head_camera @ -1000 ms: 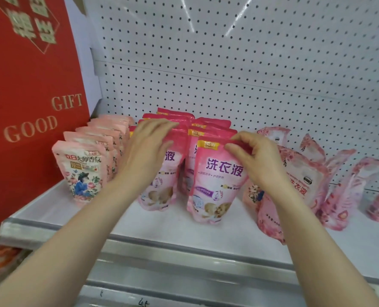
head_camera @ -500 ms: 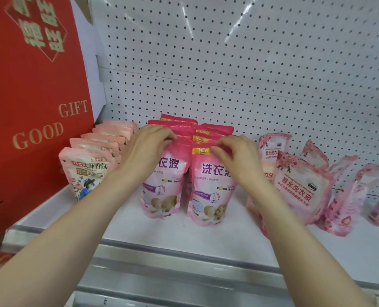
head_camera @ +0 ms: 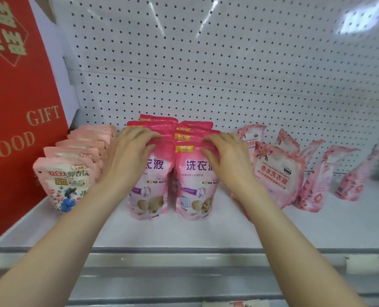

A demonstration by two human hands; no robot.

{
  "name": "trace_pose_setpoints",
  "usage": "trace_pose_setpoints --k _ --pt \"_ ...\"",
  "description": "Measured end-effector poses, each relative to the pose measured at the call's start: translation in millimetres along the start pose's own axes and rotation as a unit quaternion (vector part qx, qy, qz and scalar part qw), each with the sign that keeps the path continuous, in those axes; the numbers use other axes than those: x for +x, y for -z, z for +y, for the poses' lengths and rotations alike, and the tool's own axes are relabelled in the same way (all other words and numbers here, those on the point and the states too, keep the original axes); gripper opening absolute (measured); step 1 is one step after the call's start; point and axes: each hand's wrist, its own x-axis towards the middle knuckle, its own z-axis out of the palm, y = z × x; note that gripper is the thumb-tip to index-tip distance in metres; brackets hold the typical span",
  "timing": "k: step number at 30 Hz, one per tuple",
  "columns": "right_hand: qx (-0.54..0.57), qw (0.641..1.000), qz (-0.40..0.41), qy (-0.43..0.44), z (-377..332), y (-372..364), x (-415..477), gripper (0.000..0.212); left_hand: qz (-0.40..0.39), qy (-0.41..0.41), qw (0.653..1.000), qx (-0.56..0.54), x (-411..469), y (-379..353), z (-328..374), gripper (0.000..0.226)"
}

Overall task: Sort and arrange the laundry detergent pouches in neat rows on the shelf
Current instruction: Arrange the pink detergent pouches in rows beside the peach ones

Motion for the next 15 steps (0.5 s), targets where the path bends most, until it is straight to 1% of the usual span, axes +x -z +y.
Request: trace_pose_setpoints --k 3,5,8,11,13,14,15 --pt "-0.017 0.997 0.072 -0.008 13 12 -25 0.034 0.033 -0.025 0.999 -0.032 -9 -3 14 0.03" --pt "-0.019 0.991 0.13 -0.019 28 22 -48 0.035 0.049 -0.048 0.995 -0.066 -18 -10 32 0.03" --pt "-0.004 0.978 0.193 -0.077 55 44 -86 0.033 0.05 -0.068 0.99 -0.117 -34 -26 65 0.029" --pt "0.006 0.96 0.224 -0.167 88 64 -118 0.03 0.028 -0.087 0.983 -0.159 -48 -50 97 0.028" --pt "0.025 0.952 0.232 -0.2 110 72 -128 0.025 -0.005 -0.09 0.979 -0.182 -56 -68 118 0.031" --pt "0.049 0.948 0.228 -0.214 117 75 -128 0.022 -0.024 -0.091 0.977 -0.189 -59 -77 129 0.033" --pt "0.087 0.946 0.212 -0.231 122 74 -127 0.024 -0.043 -0.09 0.976 -0.191 -62 -87 139 0.035"
